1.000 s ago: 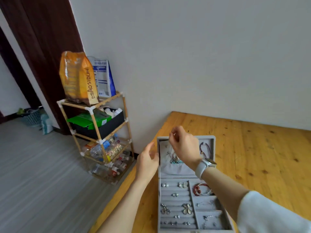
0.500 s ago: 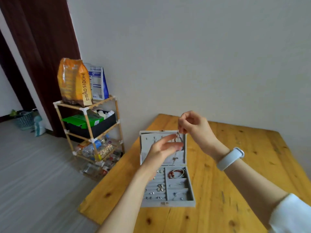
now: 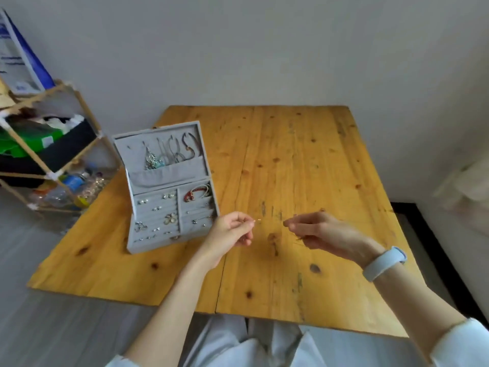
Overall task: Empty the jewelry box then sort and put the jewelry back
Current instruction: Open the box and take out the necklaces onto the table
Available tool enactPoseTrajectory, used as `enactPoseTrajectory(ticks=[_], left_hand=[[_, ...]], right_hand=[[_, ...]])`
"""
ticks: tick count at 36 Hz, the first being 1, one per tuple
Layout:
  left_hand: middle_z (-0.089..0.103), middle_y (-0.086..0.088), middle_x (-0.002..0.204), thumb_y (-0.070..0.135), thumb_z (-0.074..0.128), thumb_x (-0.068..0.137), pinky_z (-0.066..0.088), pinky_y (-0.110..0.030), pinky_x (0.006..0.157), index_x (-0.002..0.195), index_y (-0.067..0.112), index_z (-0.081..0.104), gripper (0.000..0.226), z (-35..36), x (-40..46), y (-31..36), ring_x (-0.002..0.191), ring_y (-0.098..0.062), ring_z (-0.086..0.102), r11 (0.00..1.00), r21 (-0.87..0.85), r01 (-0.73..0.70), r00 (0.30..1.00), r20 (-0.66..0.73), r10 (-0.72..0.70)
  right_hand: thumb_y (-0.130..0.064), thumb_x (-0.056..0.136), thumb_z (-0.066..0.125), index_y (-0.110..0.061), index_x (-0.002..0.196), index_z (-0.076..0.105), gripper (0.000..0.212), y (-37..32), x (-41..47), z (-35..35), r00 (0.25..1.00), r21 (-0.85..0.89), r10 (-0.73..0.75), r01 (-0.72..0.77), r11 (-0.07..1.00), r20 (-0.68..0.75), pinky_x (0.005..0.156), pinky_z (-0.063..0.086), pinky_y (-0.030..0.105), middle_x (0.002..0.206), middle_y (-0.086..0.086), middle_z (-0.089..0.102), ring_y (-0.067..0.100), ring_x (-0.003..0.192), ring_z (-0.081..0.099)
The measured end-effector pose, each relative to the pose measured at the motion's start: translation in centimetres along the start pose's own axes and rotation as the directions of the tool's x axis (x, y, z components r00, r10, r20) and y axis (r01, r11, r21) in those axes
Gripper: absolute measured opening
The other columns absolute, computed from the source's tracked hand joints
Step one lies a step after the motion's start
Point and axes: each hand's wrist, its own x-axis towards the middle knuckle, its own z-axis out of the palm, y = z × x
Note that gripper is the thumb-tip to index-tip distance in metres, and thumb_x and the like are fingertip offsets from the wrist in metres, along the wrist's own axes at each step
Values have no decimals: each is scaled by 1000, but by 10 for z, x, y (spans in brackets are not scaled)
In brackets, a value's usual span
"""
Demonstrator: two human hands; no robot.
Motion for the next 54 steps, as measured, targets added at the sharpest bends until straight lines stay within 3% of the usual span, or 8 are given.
enactPoseTrajectory(ticks=[7,13,21,26,31,42,48,54], left_hand=[[63,5,63,15,58,90,49,-26,69,91,15,59,2,17,5,-15,59,-9,58,967,253,-35,995,103,9],[66,1,70,14,58,89,51,-31,73,86,15,59,3,8,1,-41,65,-13,64,951,309,-23,998,-45,38],[62,0,70,10,53,91,46,-19,63,87,14,56,7,-1,1,-43,56,-5,56,979,198,-49,987,-142,78],[61,-5,67,6,53,91,44,-17,59,93,7,54,3,-10,2,-41,54,-6,54,984,147,-104,960,-243,137],[61,0,66,9,57,89,48,-27,65,84,17,55,10,-18,3,-29,61,-7,57,961,156,-228,951,-174,254],[60,9,66,13,57,87,45,-13,76,90,27,56,14,-21,2,-6,74,-4,60,824,323,-465,883,101,459],[62,7,65,14,57,89,50,-34,72,85,23,57,9,-23,-1,-1,68,-10,61,868,305,-392,908,-25,418],[66,4,62,15,52,92,53,-44,68,84,31,49,19,-17,-6,-36,63,-17,65,939,313,-140,956,-203,210]], right_hand=[[-13,89,56,-12,83,69,14,20,7,-2,998,-400,14,-39,916,-65,43,33,12,50,-13,51,1,43,41],[-12,94,48,-9,83,58,16,21,41,0,973,179,-25,67,982,-229,52,35,21,84,7,58,12,55,42],[-5,92,45,-9,96,55,12,16,81,6,976,831,128,76,551,-174,57,46,19,85,7,62,16,62,62],[-6,88,57,-8,106,61,19,18,72,16,990,233,12,21,972,-140,56,41,15,83,1,59,10,67,49],[-14,87,60,-13,106,67,21,22,66,31,995,-533,-101,86,842,0,64,43,10,85,-9,62,2,70,53],[-12,83,65,-9,90,71,10,15,69,43,977,-628,-215,159,762,-12,58,36,12,70,-12,52,9,65,46],[-8,87,59,-4,84,65,8,11,72,46,952,75,-61,87,993,-300,57,48,20,79,7,60,15,70,55],[-10,89,57,-10,81,63,10,7,78,28,949,182,24,35,983,-313,62,51,21,76,2,65,12,67,59]])
